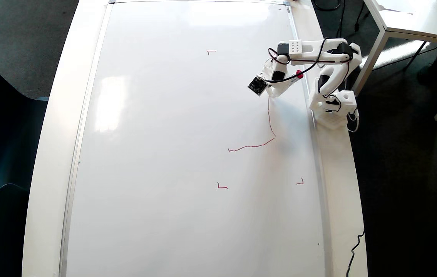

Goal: Draw on a whiteboard a robot head using a pen attached to the gripper

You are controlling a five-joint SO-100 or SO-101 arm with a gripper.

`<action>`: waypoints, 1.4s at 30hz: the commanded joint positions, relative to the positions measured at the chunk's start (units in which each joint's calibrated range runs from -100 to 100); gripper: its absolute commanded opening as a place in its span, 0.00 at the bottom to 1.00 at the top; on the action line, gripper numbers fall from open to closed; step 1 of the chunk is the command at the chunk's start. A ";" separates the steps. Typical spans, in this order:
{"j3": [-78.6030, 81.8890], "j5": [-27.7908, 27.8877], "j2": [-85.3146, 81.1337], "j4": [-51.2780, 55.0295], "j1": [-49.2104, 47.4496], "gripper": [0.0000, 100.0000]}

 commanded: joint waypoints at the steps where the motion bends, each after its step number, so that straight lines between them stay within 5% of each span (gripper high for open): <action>1: -0.20 0.20 -1.66 0.29 6.44 0.01; 24: -3.92 0.14 -0.82 -6.75 13.30 0.01; 42: -4.29 0.14 -0.82 1.07 12.78 0.01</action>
